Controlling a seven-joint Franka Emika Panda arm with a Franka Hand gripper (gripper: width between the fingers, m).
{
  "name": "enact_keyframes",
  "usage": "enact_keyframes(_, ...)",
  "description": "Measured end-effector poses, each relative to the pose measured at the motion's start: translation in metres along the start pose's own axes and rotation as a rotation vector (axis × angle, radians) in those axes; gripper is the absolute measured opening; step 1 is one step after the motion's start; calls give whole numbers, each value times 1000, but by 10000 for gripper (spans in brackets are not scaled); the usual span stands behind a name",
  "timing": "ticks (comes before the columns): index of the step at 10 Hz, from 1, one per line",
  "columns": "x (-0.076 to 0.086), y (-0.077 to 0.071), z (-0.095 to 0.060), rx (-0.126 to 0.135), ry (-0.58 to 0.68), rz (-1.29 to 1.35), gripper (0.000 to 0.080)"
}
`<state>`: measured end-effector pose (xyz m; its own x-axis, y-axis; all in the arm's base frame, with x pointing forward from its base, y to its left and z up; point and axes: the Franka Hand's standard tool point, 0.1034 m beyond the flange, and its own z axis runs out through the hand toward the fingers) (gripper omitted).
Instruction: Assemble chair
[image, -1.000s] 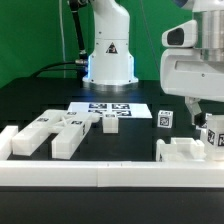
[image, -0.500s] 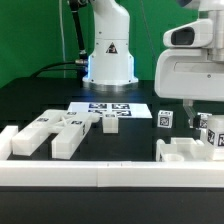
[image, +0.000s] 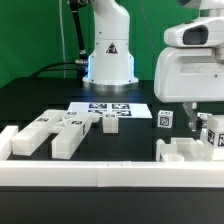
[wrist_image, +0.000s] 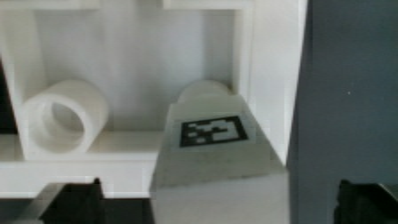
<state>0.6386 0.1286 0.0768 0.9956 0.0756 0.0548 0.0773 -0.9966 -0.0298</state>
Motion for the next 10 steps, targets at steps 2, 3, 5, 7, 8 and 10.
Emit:
enact_keyframes(2,0,0,1,-1,0,-9,648)
enact_keyframes(3,0,0,1,-1,0,-9,521)
enact_keyframes(5,0,0,1,-1,-1,-4,382)
enact_keyframes(7,0,0,1,0,0,25,288)
enact_keyframes(8,0,0,1,1,0,54,288)
enact_keyframes(10,0,1,2,14,6,269,288)
